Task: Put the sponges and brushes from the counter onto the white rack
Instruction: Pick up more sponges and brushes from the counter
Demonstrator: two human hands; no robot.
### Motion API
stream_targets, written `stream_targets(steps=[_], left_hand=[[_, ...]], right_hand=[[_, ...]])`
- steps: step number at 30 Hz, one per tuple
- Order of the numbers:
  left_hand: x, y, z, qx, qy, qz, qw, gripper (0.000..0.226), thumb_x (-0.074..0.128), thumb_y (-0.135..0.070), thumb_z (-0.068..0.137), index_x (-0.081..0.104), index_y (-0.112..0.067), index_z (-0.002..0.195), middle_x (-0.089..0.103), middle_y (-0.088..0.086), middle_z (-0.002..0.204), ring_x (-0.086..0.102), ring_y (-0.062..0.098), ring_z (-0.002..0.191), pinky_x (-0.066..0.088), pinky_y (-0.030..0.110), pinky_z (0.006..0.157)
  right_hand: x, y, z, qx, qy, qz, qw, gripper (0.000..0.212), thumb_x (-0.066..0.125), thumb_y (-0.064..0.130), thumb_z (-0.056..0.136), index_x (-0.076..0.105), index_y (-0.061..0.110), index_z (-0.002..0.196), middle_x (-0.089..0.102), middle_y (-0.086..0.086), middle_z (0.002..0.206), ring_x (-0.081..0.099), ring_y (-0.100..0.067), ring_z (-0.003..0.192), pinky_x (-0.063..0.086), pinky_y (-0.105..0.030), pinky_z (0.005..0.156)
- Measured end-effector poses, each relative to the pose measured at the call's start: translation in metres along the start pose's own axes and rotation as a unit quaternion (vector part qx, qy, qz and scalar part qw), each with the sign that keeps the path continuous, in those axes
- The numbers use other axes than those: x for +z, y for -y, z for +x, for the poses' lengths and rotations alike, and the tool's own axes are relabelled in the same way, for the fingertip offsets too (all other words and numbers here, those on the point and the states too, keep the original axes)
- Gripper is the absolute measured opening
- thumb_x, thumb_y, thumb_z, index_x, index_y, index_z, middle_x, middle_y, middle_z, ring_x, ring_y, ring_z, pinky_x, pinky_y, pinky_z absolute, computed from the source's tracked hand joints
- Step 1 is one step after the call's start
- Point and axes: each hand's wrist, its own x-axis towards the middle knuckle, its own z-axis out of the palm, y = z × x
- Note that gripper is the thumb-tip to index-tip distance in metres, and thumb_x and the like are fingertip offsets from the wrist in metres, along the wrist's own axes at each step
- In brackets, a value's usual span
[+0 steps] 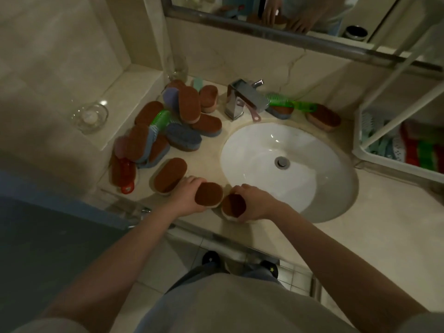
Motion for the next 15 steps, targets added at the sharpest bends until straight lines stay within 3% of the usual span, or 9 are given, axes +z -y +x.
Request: stream_targets(steps=[4,8,12,15], left_hand=[[-0.021,-0.023,0.011,-0.004,-0.06,-0.087,0.994,0.077,0.078,-0.029,0.069,0.039,-0.019,0.134,0.041,0.005,0.132,0.041,0.024,0.123,0.038,0.039,0.104],[-0.046,-0.069,0.03,0.027,-0.108,-0.149,0.983,0.075,0.078,-0.029,0.071,0.038,-0.019,0.134,0.042,0.004,0.132,0.045,0.021,0.119,0.038,0.033,0.098],[-0.076,-0.129,0.055,0.074,-0.109,-0.205,0.97,0.074,0.078,-0.031,0.071,0.039,-0.024,0.133,0.045,-0.001,0.132,0.047,0.018,0.119,0.043,0.036,0.099],[-0.093,-0.185,0.07,0.123,-0.152,-0.23,0.953,0.072,0.08,-0.025,0.071,0.042,-0.018,0.131,0.049,0.001,0.126,0.049,0.018,0.115,0.039,0.026,0.09]], right_hand=[[-0.034,-0.016,-0.009,0.036,-0.098,0.096,0.99,0.081,0.083,0.037,0.066,0.042,0.022,0.134,0.052,-0.004,0.126,0.052,-0.023,0.113,0.047,-0.036,0.094],[-0.087,-0.034,-0.035,0.087,-0.193,0.201,0.956,0.078,0.086,0.032,0.064,0.04,0.022,0.126,0.051,0.001,0.116,0.054,-0.021,0.105,0.051,-0.039,0.09],[-0.136,-0.053,-0.069,0.084,-0.336,0.245,0.906,0.064,0.086,0.024,0.064,0.043,0.018,0.111,0.053,0.0,0.112,0.055,-0.019,0.1,0.048,-0.03,0.08],[-0.174,-0.068,-0.1,0.084,-0.42,0.27,0.862,0.057,0.085,0.023,0.067,0.044,0.015,0.106,0.055,0.0,0.109,0.055,-0.016,0.095,0.044,-0.022,0.075]])
